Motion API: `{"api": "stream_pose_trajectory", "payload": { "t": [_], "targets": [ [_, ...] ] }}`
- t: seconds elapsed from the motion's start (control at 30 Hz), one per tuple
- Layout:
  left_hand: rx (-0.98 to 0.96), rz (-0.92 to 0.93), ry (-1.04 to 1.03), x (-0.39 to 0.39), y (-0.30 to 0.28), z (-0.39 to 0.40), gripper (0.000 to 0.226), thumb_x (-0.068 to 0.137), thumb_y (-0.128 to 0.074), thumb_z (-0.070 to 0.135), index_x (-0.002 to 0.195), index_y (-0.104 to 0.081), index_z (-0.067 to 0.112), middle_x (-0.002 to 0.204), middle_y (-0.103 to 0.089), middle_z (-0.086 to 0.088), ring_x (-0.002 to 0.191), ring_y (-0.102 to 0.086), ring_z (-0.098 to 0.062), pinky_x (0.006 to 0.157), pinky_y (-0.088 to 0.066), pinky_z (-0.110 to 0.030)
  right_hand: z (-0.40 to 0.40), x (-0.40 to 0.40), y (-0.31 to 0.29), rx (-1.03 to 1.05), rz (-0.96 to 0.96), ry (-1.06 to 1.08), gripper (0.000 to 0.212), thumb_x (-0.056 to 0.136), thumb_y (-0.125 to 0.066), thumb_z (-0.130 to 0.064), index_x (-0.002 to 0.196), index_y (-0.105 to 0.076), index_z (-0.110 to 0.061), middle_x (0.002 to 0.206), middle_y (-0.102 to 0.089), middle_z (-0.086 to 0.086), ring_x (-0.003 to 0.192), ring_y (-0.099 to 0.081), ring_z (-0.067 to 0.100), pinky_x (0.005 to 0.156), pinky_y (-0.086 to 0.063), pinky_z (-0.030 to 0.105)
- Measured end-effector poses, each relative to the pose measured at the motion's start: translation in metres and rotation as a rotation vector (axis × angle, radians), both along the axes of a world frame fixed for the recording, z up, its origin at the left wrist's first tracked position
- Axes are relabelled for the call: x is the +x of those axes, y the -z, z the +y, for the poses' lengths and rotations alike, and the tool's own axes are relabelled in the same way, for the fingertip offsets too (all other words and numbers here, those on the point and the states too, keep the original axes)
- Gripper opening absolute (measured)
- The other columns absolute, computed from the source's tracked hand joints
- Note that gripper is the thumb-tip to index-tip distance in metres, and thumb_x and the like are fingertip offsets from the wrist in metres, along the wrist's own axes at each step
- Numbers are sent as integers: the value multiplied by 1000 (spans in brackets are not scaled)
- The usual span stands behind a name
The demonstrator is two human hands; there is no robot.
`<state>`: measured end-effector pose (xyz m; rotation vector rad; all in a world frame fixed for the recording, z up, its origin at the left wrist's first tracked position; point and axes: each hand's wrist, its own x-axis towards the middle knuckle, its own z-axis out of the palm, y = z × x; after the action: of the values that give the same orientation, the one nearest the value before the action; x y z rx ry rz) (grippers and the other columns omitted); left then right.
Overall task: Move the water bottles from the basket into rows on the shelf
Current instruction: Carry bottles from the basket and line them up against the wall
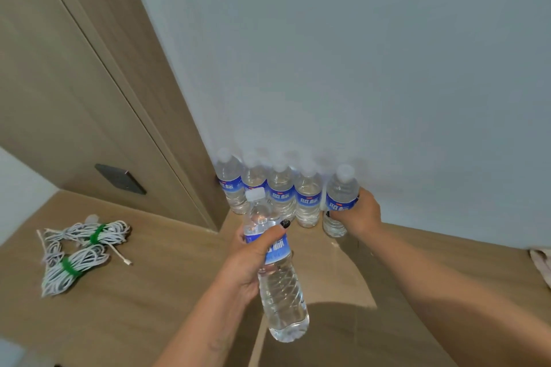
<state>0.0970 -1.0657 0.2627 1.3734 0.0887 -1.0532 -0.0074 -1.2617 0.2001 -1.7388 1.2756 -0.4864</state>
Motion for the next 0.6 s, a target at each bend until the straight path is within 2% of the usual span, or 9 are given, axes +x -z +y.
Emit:
{"api": "stream_pose_trajectory", "payload": {
  "t": [0.1,0.2,0.37,0.43,0.6],
  "targets": [
    [20,-8,-24,1,4,4,50,66,-80,6,108,-54,15,83,-70,-16,53,-68,-22,52,-57,-35,3,0,7,-49,-14,-11,29,61,-80,-8,84,-63,-13,84,-69,6,80,-65,26,71,-53,39],
    [23,-25,-37,3,9,7,42,71,-79,4,101,-53,19,76,-71,-12,53,-68,-21,52,-57,-35,3,0,13,-57,-61,15,37,61,-82,-3,89,-60,-14,88,-66,6,82,-62,24,70,-49,34],
    [4,-19,-34,7,11,8,40,72,-78,3,100,-54,18,64,-72,-7,52,-68,-20,51,-57,-34,-4,8,35,-96,42,72,62,55,-82,-20,109,-56,-7,103,-61,11,100,-59,33,81,-54,46],
    [-2,-14,-37,8,11,9,43,69,-79,4,102,-55,16,65,-72,-8,52,-68,-20,49,-57,-33,0,11,38,-23,54,146,69,57,-84,-21,115,-52,-4,112,-58,15,101,-60,34,81,-54,42],
    [-11,-24,4,10,11,11,57,62,-82,9,113,-58,11,75,-72,-13,57,-69,-23,60,-58,-38,6,16,41,27,39,180,59,69,-81,-10,118,-48,-1,118,-53,17,98,-59,33,77,-46,34]
  ]
}}
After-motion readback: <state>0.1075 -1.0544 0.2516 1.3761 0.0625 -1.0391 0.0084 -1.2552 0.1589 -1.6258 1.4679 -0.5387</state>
